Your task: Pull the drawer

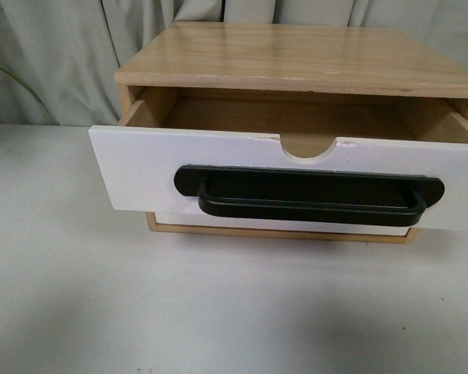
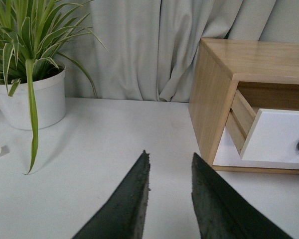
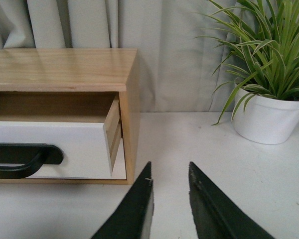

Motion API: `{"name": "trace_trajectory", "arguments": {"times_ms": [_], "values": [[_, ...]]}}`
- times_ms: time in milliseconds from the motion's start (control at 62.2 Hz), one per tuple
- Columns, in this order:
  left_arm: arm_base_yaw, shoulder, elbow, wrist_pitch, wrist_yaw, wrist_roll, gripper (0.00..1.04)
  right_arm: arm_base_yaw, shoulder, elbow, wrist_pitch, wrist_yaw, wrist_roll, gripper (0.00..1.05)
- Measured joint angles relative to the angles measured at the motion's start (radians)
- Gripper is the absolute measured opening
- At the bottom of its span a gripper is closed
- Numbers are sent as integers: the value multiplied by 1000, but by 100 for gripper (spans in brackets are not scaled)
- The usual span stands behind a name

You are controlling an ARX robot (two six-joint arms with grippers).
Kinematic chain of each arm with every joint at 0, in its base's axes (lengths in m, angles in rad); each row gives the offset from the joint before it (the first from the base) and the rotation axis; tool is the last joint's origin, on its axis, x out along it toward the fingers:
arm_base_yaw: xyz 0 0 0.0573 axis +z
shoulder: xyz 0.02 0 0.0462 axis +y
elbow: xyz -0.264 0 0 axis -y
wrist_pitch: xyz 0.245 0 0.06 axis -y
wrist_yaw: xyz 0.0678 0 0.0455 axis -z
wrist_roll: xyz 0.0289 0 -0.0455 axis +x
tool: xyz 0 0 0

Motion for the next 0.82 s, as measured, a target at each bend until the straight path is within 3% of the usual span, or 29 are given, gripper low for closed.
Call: {"name": "trace_trajectory", "arguments": {"times_ms": [241, 338, 370, 820], "values": [[0, 0, 0, 0, 0, 0, 76, 0, 0, 0, 0, 0, 0, 71], [0, 0, 0, 0, 0, 0, 99, 0, 0, 0, 0, 0, 0, 94], [0, 0, 0, 0, 0, 0, 100, 0, 0, 0, 0, 0, 2, 98], [0, 0, 0, 0, 0, 0, 98, 0, 0, 0, 0, 0, 2, 96]]}}
